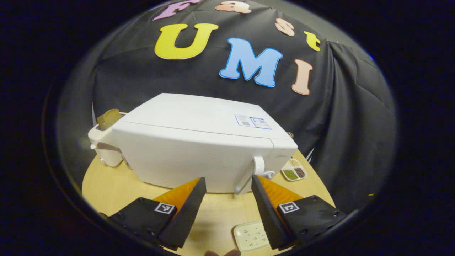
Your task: Open the microwave oven with the left hand, put the food in, and close the microwave oven.
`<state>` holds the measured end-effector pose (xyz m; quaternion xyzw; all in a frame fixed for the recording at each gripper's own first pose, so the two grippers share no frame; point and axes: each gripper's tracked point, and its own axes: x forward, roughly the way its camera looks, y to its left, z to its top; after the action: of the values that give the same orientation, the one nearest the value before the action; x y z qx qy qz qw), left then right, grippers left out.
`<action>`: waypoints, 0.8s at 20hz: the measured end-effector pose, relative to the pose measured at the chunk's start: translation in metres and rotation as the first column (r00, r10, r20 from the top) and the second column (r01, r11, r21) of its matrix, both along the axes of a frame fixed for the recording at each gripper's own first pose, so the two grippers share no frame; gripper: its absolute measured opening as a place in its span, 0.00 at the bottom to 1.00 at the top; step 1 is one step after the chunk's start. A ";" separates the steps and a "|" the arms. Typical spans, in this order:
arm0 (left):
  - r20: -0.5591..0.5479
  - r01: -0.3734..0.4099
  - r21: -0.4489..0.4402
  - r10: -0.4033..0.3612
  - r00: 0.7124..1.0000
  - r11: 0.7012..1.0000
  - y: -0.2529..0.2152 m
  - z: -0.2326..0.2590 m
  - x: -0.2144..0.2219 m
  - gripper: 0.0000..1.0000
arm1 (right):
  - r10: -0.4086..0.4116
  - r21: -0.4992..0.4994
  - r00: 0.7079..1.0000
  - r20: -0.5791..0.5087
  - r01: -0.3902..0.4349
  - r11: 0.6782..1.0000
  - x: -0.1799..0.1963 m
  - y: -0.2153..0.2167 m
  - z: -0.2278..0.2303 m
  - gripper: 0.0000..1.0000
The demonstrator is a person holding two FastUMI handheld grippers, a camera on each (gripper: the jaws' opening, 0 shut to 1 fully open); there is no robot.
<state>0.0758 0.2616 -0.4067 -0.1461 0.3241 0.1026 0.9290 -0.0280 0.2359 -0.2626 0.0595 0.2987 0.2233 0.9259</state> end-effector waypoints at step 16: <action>0.478 -0.169 0.321 -0.006 0.878 0.932 -0.073 0.403 -0.161 0.88 | -0.023 0.174 0.913 0.407 -0.053 0.983 0.035 -0.028 0.248 0.98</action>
<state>-0.0854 0.1887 -0.0040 -0.0113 0.0583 0.1601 0.9853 0.0066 0.2076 -0.0151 0.0935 0.0782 0.2642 0.9567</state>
